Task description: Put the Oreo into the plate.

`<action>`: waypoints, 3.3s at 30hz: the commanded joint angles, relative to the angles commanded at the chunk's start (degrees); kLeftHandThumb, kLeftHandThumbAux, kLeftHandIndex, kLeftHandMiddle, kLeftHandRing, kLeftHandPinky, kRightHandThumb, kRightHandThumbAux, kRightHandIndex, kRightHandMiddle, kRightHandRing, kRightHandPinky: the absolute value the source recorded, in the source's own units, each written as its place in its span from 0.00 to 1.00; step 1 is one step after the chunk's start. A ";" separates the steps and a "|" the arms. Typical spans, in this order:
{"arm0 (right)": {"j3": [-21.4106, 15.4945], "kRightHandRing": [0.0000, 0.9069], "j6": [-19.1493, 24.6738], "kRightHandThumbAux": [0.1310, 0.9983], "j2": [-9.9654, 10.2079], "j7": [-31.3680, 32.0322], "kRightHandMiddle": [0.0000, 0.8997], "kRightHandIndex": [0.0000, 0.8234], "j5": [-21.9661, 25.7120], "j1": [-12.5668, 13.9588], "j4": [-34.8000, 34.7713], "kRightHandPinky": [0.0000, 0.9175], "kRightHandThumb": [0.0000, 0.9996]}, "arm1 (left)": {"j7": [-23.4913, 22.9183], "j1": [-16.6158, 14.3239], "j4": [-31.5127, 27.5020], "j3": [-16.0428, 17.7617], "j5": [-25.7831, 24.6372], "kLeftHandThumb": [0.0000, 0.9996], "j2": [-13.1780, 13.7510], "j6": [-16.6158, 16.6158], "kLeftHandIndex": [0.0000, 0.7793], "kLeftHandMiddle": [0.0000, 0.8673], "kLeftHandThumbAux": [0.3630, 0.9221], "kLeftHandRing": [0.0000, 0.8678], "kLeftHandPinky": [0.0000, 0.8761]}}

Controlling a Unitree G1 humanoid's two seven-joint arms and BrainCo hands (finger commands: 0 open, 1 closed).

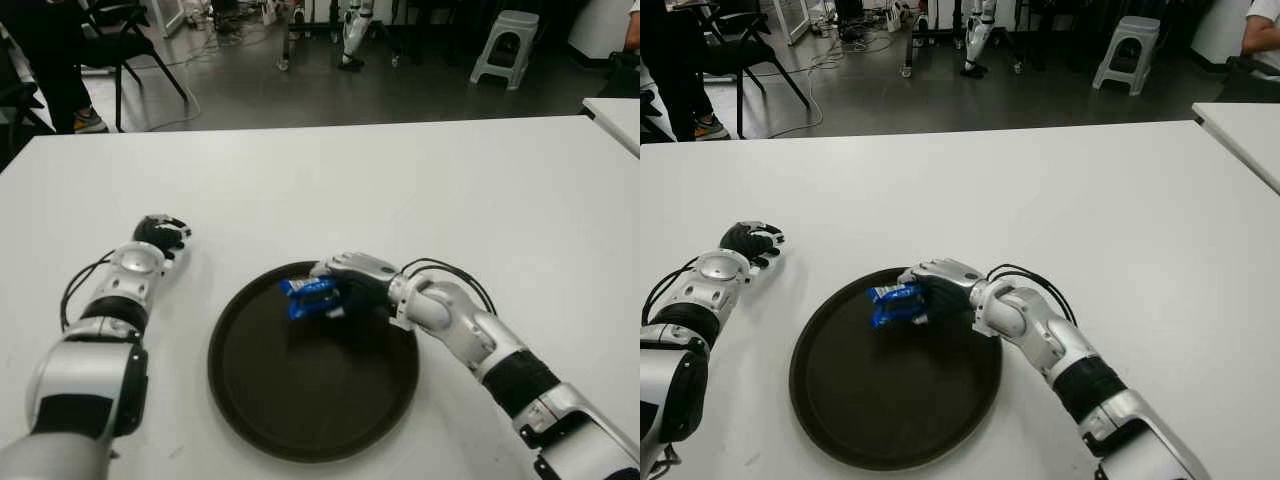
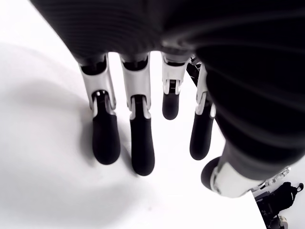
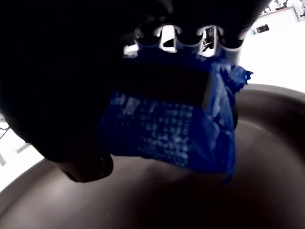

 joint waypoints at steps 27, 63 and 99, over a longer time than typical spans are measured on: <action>-0.99 0.89 -0.79 0.68 -1.29 6.81 0.90 0.53 7.91 0.86 -3.86 0.86 0.71 | -0.20 -0.30 0.11 -0.05 0.02 0.67 0.06 0.74 0.51 0.12 0.66 0.13 0.11; -1.07 0.88 -4.67 0.69 -1.85 9.01 0.87 0.52 9.85 -0.15 -2.14 0.86 0.70 | 0.26 -0.04 -0.05 0.41 -0.38 0.15 -0.19 0.17 0.10 0.12 0.85 0.14 0.13; -0.63 0.00 -0.36 0.50 -0.76 17.03 0.00 0.00 13.04 -0.89 -0.03 0.00 0.00 | 0.56 0.10 -0.02 0.56 -0.76 0.23 -0.13 -0.20 0.12 0.14 0.83 0.16 0.17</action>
